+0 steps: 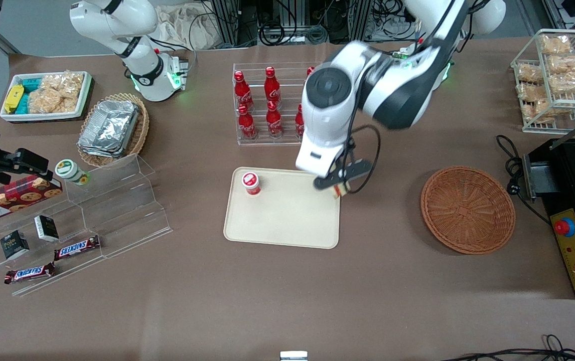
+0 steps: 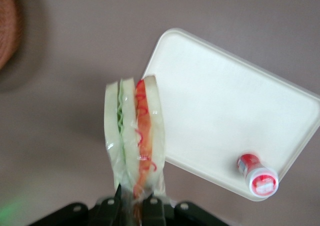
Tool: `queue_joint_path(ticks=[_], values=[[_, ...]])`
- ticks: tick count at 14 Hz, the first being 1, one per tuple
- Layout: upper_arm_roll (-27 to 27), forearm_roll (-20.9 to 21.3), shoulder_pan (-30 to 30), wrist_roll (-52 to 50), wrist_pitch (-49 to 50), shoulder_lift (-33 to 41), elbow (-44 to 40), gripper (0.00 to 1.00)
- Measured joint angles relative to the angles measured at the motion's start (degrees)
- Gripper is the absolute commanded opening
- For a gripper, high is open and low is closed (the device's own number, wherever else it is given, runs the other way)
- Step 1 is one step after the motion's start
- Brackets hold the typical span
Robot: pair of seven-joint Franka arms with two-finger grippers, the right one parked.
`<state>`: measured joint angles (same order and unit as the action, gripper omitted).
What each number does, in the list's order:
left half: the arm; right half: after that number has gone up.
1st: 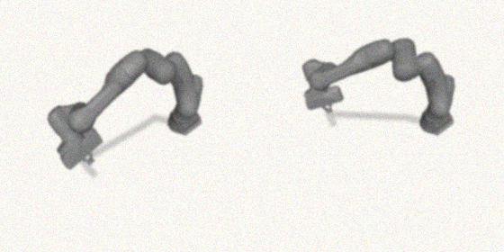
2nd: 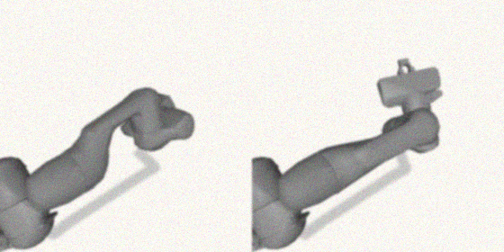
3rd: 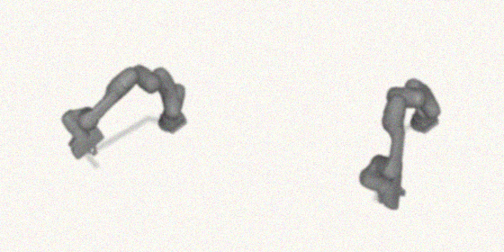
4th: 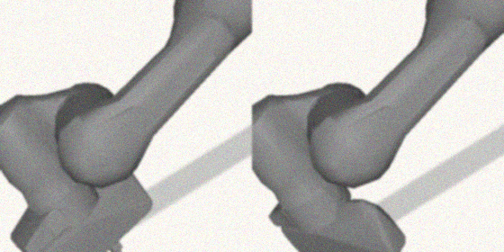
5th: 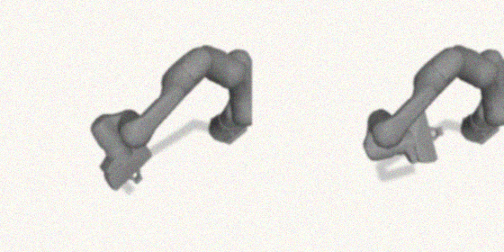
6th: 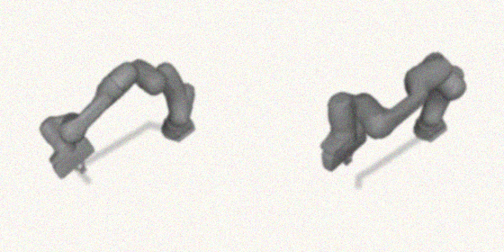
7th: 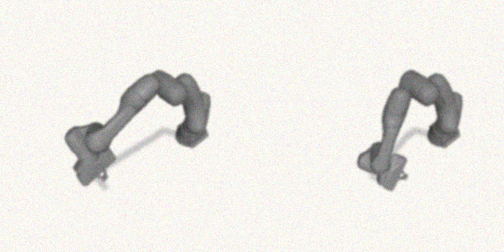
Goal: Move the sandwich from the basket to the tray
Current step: 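Carry the held sandwich over to the cream tray, then lower the sandwich onto the tray and open the left gripper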
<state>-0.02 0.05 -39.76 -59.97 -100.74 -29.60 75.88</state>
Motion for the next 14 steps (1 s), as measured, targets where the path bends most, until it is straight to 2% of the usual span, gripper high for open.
queue_joint_path(ticks=[4, 8, 9, 10, 11, 12, 13, 14], values=[[-0.25, -1.12, 0.05, -0.75, -11.2, -8.8, 0.41, 0.0], [-0.72, -1.14, 0.29, -0.84, -18.31, -15.09, 0.44, 0.0], [-0.79, -1.14, 0.33, -0.84, -19.41, -16.08, 0.43, 0.06], [-0.86, -1.14, 0.37, -0.84, -19.94, -16.79, 0.43, 0.24], [-0.92, -1.14, 0.47, -0.84, -20.11, -17.14, 0.43, 0.51], [-0.97, -1.16, 0.68, -0.84, -20.16, -17.21, 0.43, 0.9], [-0.98, -1.17, 0.93, -0.84, -20.16, -17.19, 0.28, 1.0], [-0.98, -1.19, 1.14, -0.9, -20.16, -17.17, 0.06, 1.0]])
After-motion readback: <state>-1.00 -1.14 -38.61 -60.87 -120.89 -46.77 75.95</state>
